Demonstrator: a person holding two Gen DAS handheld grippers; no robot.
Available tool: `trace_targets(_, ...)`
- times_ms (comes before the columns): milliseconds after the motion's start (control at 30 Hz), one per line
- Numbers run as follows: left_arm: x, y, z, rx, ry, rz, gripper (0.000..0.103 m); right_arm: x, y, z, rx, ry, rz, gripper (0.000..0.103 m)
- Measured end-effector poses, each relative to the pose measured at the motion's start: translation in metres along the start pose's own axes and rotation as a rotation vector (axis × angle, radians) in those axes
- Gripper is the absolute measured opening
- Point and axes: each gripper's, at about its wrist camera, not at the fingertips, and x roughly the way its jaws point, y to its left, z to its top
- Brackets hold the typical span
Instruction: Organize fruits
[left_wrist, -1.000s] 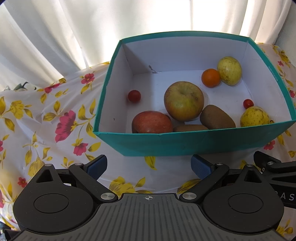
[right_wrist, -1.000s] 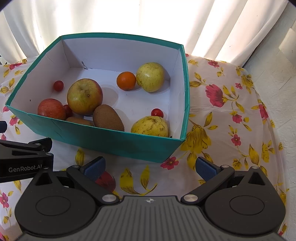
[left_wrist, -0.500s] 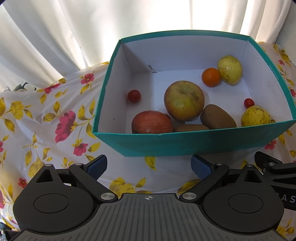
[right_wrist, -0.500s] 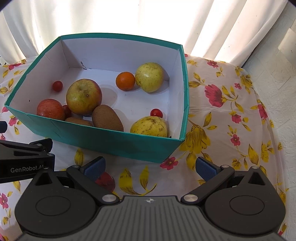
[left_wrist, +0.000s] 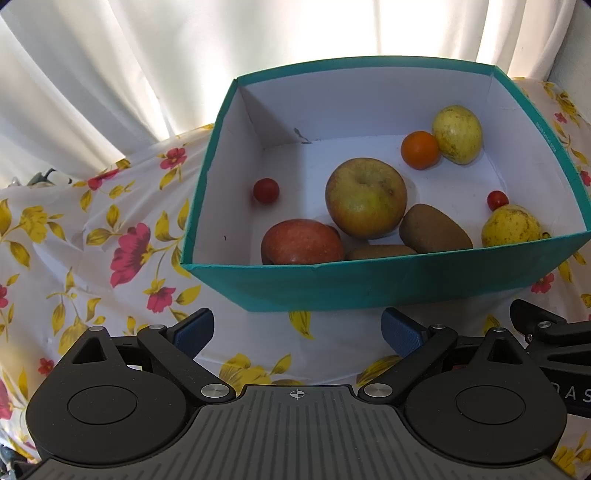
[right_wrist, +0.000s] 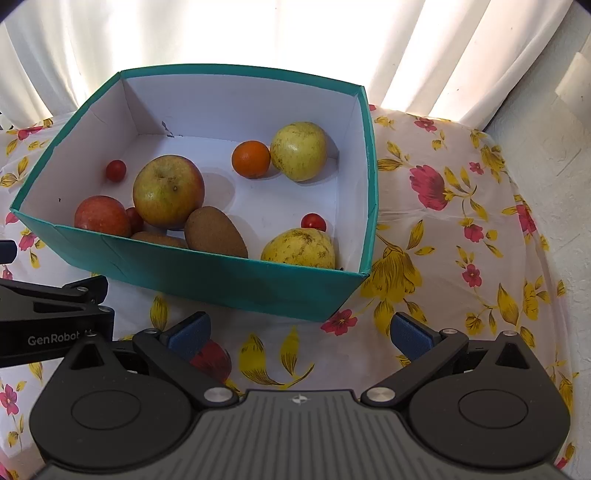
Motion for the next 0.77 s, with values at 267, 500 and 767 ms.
trace_targets(267,0.0006,-0.001,-0.0009,0.003,0.002,0.004,0.1,0.0007,0.0008,-0.0001,0.0,0.001,0.001,0.103)
trace_targets(500,0.0011,-0.0009,-0.0013,0.009,0.003,0.007,0.1,0.0011,0.0011,-0.0003,0.001,0.003,0.0,0.103)
trace_targets(767,0.001,-0.0013,-0.0018,0.013,0.004,0.007,0.1,0.001,0.0012,-0.0004,0.002,0.003,0.0,0.103)
